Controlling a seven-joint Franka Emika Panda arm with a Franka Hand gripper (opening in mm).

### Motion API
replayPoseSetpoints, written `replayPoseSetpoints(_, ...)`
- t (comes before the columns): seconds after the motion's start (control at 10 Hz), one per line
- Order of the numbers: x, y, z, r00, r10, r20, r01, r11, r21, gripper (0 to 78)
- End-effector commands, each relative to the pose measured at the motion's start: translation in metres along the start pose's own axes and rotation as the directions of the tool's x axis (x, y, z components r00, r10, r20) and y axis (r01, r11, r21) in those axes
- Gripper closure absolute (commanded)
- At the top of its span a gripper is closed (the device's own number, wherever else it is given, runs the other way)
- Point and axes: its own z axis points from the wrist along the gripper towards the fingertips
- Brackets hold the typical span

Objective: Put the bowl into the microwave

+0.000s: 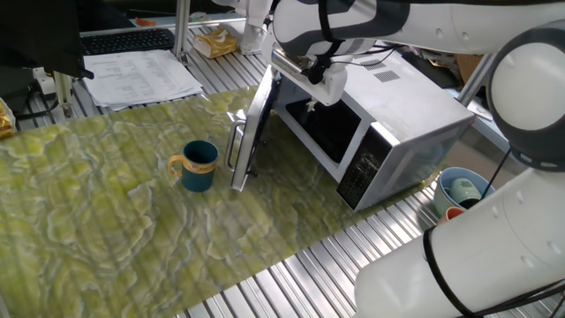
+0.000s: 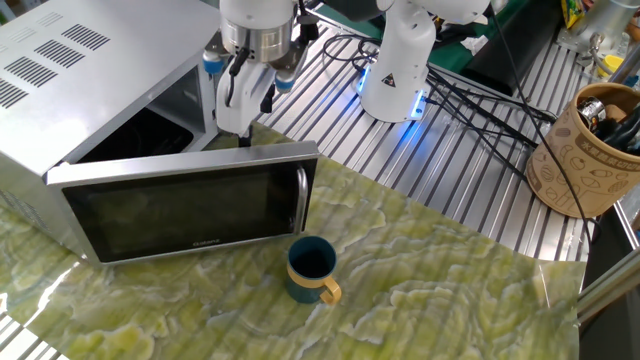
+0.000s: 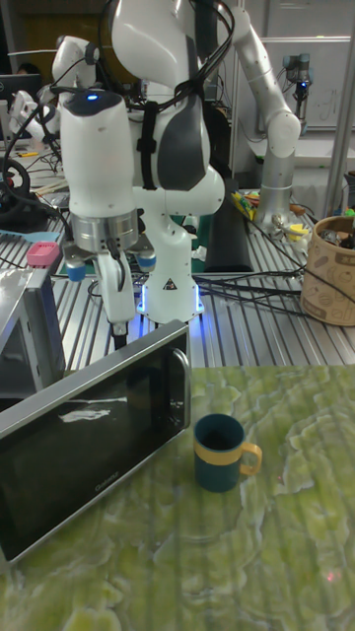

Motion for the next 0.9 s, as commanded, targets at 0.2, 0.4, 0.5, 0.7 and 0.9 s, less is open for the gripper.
replayPoseSetpoints(0.2,0.0074,0.0064,-0.0032,1.0,-0.007,-0.008,0.007,1.0,-0.007,0.2)
replayPoseSetpoints(0.4,0.0102,0.0076,-0.0013,1.0,-0.017,-0.008,0.017,1.0,-0.008,0.2)
replayPoseSetpoints(0.5,0.0122,0.009,-0.0002,1.0,-0.016,-0.01,0.016,1.0,-0.008,0.2)
replayPoseSetpoints(0.7,0.014,0.0103,0.0008,1.0,-0.016,-0.013,0.016,1.0,-0.009,0.2)
replayPoseSetpoints(0.9,0.0154,0.0114,0.0,1.0,-0.021,-0.019,0.021,1.0,-0.012,0.2)
